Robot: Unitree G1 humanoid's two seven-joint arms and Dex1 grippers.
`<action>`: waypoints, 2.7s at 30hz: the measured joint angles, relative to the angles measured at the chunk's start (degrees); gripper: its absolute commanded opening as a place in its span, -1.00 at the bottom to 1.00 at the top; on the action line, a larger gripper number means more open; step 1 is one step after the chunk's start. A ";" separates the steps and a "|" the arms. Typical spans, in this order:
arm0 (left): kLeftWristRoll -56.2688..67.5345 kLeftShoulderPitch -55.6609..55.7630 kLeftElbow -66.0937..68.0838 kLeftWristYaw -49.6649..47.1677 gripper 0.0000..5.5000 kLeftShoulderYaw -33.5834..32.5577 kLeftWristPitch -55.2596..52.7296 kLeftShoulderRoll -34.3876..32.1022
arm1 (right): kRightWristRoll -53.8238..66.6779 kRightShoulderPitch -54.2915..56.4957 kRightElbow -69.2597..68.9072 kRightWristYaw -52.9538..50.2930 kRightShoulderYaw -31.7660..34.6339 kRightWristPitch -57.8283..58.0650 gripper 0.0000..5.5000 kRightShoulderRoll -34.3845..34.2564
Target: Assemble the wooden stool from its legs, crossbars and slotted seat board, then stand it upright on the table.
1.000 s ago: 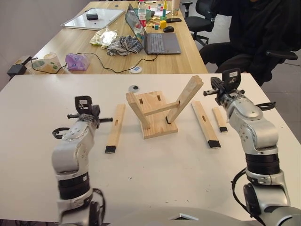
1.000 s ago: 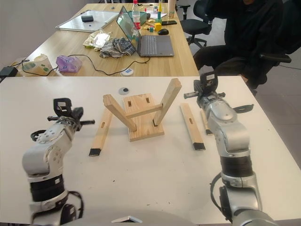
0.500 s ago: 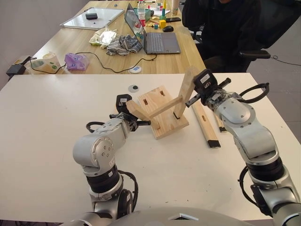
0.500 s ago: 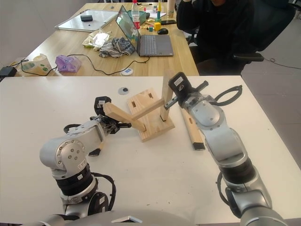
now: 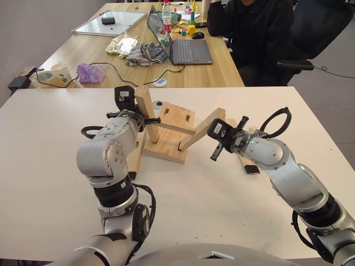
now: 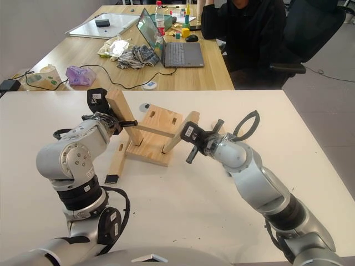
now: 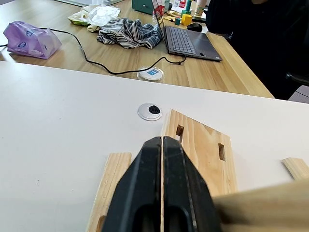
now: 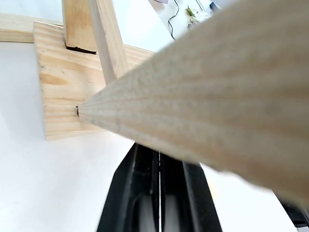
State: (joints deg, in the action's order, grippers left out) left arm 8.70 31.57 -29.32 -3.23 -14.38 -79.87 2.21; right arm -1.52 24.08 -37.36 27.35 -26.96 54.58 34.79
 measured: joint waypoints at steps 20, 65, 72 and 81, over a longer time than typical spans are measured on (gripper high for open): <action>14.39 -3.01 15.52 40.92 -0.99 7.34 13.61 -41.04 | 1.97 9.20 51.16 5.91 16.84 -34.06 -1.00 -5.18; -2.32 -8.12 21.73 28.00 -0.99 26.99 22.61 -32.98 | -16.60 29.51 104.22 -2.93 7.23 -70.69 -1.00 -21.19; -1.83 -7.30 19.35 27.66 -0.99 26.39 20.60 -30.34 | -20.96 32.49 112.45 -4.65 5.42 -70.67 -1.00 -23.06; -3.78 -6.61 30.25 22.79 -0.82 23.01 26.78 -24.55 | -17.50 29.03 108.47 -6.36 11.42 -75.25 -1.00 -20.16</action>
State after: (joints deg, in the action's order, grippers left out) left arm 4.92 24.96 0.94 19.56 8.63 -53.09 -22.34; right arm -19.02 53.12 71.11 20.98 -15.54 -20.67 14.63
